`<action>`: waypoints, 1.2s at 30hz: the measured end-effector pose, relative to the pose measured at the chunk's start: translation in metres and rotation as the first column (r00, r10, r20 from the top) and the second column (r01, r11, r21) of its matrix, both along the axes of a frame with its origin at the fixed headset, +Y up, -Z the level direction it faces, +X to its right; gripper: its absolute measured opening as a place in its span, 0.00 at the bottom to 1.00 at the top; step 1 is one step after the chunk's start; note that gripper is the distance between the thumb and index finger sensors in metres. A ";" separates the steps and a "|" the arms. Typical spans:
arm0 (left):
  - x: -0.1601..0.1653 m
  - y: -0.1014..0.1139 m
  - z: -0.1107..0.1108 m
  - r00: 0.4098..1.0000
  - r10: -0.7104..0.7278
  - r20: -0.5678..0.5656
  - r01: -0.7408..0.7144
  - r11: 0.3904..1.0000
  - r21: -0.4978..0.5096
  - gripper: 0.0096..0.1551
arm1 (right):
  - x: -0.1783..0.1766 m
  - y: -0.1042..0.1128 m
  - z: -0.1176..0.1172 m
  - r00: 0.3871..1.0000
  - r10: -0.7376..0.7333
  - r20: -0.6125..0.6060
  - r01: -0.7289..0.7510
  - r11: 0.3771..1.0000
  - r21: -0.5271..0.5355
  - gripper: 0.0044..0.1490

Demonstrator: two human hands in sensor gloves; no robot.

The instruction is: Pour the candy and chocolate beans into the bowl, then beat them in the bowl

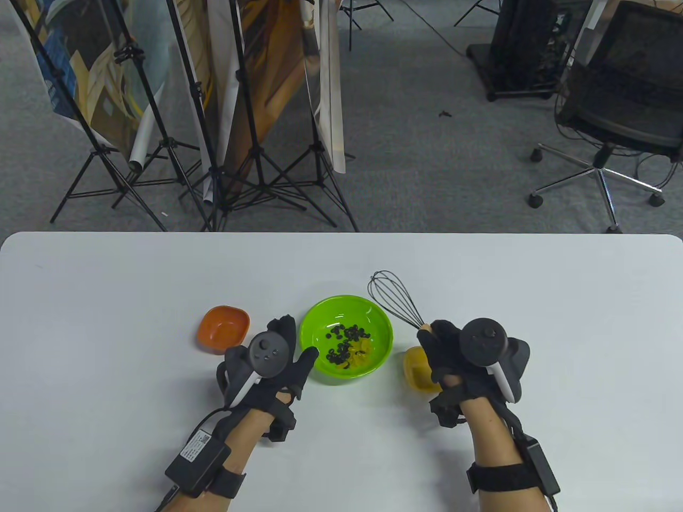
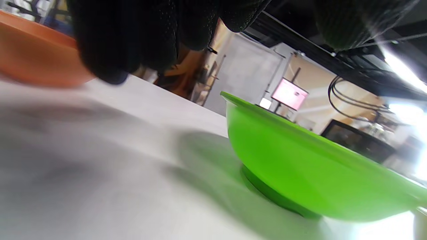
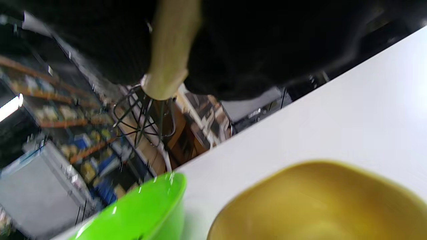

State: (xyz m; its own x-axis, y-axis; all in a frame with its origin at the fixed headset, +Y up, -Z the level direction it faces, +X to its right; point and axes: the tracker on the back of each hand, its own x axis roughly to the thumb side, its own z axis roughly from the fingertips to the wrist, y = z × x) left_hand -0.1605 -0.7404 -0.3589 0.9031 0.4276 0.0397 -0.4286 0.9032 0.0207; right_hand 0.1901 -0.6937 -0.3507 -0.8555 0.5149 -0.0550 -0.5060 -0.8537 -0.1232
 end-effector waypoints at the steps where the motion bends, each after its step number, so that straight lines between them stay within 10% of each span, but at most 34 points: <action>1: 0.001 -0.002 -0.004 1.000 -0.003 -0.028 0.003 1.000 -0.010 0.52 | -0.003 0.002 0.001 1.000 0.007 -0.009 -0.007 1.000 -0.011 0.34; 12: -0.007 -0.050 -0.038 0.948 0.226 -0.225 -0.270 0.944 -0.188 0.39 | -0.027 0.015 0.007 0.992 0.084 -0.093 -0.088 0.995 -0.040 0.34; 36: -0.016 -0.057 -0.046 0.933 0.313 -0.176 -0.353 0.889 -0.293 0.23 | -0.073 -0.011 0.002 0.970 0.231 -0.069 -0.237 0.966 -0.100 0.34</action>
State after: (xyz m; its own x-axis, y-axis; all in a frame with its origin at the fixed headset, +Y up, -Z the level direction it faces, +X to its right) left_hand -0.1761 -0.7970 -0.4049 0.6943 0.6761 -0.2465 -0.7178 0.6753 -0.1695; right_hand 0.1167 -0.7047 -0.3483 -0.9548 0.2935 -0.0475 -0.2938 -0.9559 -0.0021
